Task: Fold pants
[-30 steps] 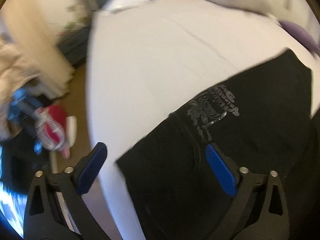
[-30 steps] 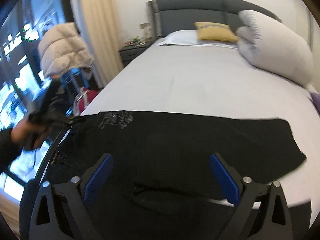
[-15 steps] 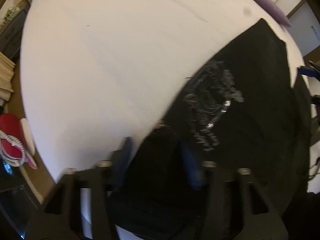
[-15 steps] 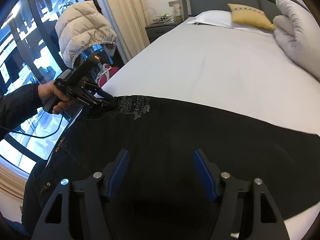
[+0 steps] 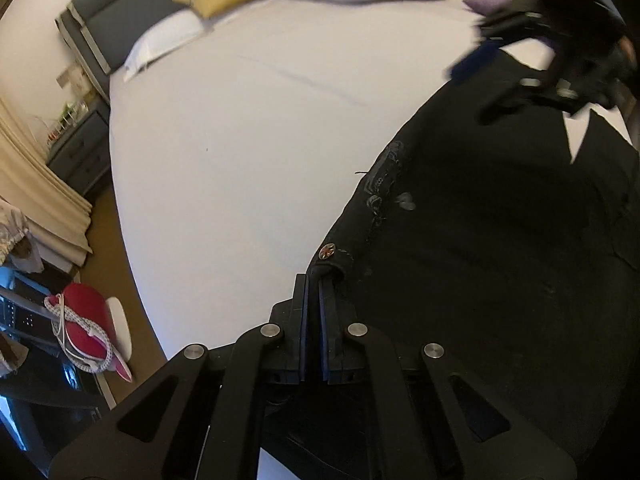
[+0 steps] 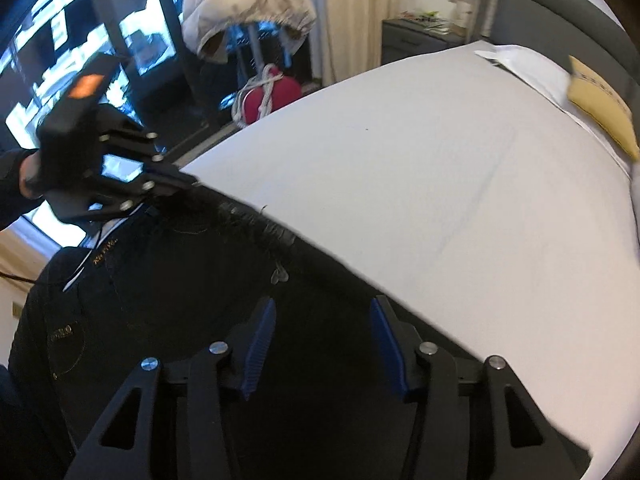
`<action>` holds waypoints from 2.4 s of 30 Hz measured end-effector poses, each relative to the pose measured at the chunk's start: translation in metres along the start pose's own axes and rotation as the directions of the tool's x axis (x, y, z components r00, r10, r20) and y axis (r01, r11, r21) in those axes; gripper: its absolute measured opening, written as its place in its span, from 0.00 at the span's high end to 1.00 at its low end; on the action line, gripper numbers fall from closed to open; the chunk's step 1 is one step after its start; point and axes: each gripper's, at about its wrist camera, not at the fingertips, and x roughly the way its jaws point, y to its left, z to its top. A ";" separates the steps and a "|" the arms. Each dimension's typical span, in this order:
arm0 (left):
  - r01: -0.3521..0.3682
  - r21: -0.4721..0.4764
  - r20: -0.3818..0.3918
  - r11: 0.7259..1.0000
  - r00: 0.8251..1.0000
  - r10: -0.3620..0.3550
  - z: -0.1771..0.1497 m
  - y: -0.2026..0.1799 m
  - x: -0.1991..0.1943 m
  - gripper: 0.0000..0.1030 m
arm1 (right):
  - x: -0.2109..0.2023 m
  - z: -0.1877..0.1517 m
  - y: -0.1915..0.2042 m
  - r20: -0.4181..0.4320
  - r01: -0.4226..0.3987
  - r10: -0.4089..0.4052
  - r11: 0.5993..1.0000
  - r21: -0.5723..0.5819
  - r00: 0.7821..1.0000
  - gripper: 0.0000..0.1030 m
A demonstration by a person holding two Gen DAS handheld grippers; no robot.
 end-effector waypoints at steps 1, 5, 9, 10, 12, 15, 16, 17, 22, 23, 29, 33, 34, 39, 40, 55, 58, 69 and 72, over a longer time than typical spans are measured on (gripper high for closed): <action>-0.015 0.012 0.016 1.000 1.000 0.014 -0.003 -0.003 -0.003 0.97 | 0.007 0.006 0.002 -0.022 0.008 -0.009 0.999 -0.033 1.000 0.48; -0.037 0.020 0.046 0.999 0.998 0.036 -0.020 -0.009 -0.016 0.97 | 0.029 0.017 0.007 -0.093 0.034 -0.045 0.993 -0.117 0.995 0.48; -0.038 0.003 0.059 0.999 0.998 0.038 -0.022 -0.015 -0.014 0.97 | 0.054 0.023 0.000 -0.177 0.044 -0.067 0.990 -0.135 0.982 0.61; -0.038 0.002 0.059 0.999 0.998 0.038 -0.022 -0.014 -0.015 0.97 | 0.059 0.024 -0.003 -0.195 0.053 -0.078 0.990 -0.129 0.978 0.79; -0.040 0.005 0.061 0.999 0.997 0.039 -0.023 -0.019 -0.016 0.97 | 0.060 0.023 -0.006 -0.202 0.061 -0.082 0.992 -0.111 0.976 0.89; -0.046 -0.002 0.066 0.999 0.997 0.046 -0.024 -0.026 -0.022 0.97 | 0.052 0.019 -0.007 -0.181 0.052 -0.060 0.997 -0.053 0.982 0.93; -0.044 -0.008 0.068 0.999 0.997 0.045 -0.027 -0.031 -0.026 0.97 | 0.046 0.017 -0.008 -0.165 0.044 -0.046 0.999 -0.019 0.985 0.93; -0.044 -0.019 0.070 0.999 0.997 0.045 -0.025 -0.031 -0.028 0.97 | 0.043 0.016 -0.007 -0.151 0.039 -0.038 0.999 0.007 0.988 0.94; -0.028 -0.067 0.081 0.997 0.996 0.033 -0.032 -0.036 -0.040 0.97 | 0.026 0.001 0.012 -0.054 -0.024 0.034 0.984 0.175 0.998 0.95; -0.027 -0.068 0.082 0.997 0.996 0.033 -0.035 -0.041 -0.044 0.97 | 0.025 0.000 0.019 -0.036 -0.044 0.052 0.980 0.196 0.998 0.95; -0.018 -0.082 0.077 0.996 0.997 0.025 -0.048 -0.070 -0.067 0.97 | 0.027 -0.021 0.057 0.031 -0.169 0.167 0.941 0.292 0.985 0.95; -0.011 -0.087 0.074 0.996 0.997 0.017 -0.066 -0.092 -0.087 0.97 | 0.014 -0.042 0.080 0.043 -0.214 0.210 0.941 0.263 0.977 0.95; -0.009 -0.080 0.070 0.997 0.997 0.015 -0.072 -0.100 -0.092 0.97 | 0.010 -0.048 0.088 0.037 -0.216 0.214 0.945 0.245 0.976 0.95; 0.013 -0.002 0.035 1.000 0.999 -0.013 -0.115 -0.156 -0.118 0.97 | -0.020 -0.093 0.132 -0.032 -0.187 0.191 0.977 0.101 0.981 0.95; 0.018 0.016 0.023 1.000 1.000 -0.018 -0.124 -0.167 -0.122 0.97 | -0.025 -0.103 0.142 -0.057 -0.169 0.173 0.983 0.064 0.983 0.95; 0.072 0.219 -0.103 0.973 0.993 -0.051 -0.228 -0.304 -0.161 0.97 | -0.033 -0.190 0.269 -0.186 0.053 -0.118 0.946 -0.321 0.976 0.95; 0.063 0.243 -0.102 0.968 0.994 -0.039 -0.233 -0.313 -0.168 0.97 | -0.035 -0.194 0.282 -0.171 0.100 -0.169 0.930 -0.354 0.971 0.95; 0.072 0.254 -0.111 0.965 0.993 -0.045 -0.240 -0.323 -0.181 0.97 | -0.033 -0.209 0.320 -0.160 0.176 -0.256 0.902 -0.394 0.953 0.94; 0.073 0.252 -0.106 0.965 0.993 -0.047 -0.243 -0.326 -0.185 0.97 | -0.036 -0.212 0.327 -0.155 0.191 -0.272 0.895 -0.403 0.950 0.94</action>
